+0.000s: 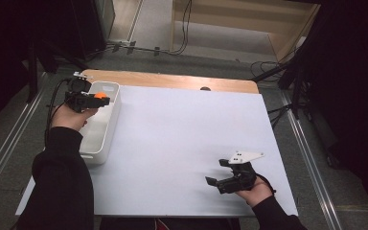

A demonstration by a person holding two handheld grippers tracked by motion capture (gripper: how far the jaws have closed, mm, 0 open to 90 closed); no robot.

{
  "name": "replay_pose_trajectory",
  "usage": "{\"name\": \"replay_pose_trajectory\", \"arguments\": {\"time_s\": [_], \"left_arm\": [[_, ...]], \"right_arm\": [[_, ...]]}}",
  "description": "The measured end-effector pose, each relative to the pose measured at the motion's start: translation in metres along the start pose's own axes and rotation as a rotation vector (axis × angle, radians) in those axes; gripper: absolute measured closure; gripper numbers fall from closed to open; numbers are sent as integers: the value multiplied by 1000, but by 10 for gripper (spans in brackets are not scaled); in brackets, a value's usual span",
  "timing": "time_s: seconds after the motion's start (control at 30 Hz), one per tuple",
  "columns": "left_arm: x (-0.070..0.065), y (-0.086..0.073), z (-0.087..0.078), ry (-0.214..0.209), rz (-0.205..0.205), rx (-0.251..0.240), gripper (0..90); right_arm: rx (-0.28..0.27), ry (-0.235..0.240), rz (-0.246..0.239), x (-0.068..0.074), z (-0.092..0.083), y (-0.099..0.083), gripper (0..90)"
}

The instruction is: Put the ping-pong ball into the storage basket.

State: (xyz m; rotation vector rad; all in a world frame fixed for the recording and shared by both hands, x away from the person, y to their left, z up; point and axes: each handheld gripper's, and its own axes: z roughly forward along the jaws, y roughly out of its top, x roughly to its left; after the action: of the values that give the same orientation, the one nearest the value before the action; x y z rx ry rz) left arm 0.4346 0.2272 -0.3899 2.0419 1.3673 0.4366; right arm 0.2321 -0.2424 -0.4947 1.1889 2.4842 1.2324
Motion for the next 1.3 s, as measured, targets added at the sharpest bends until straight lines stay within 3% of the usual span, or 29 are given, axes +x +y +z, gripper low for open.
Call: {"name": "replay_pose_trajectory", "arguments": {"time_s": [0.3, 0.77, 0.9, 1.07, 1.3], "left_arm": [[4, -6, 13, 21, -35, 18, 506], [7, -7, 15, 2, -68, 43, 500], [7, -4, 10, 4, -76, 30, 405], [4, 0, 3, 1, -65, 15, 359], [1, 6, -9, -71, -72, 3, 290]], "right_arm": [[0, 1, 0, 0, 0, 0, 96], [-1, 1, 7, 0, 0, 0, 96], [-2, 2, 8, 0, 0, 0, 96], [1, -1, 2, 0, 0, 0, 96], [0, -2, 0, 0, 0, 0, 96]]}}
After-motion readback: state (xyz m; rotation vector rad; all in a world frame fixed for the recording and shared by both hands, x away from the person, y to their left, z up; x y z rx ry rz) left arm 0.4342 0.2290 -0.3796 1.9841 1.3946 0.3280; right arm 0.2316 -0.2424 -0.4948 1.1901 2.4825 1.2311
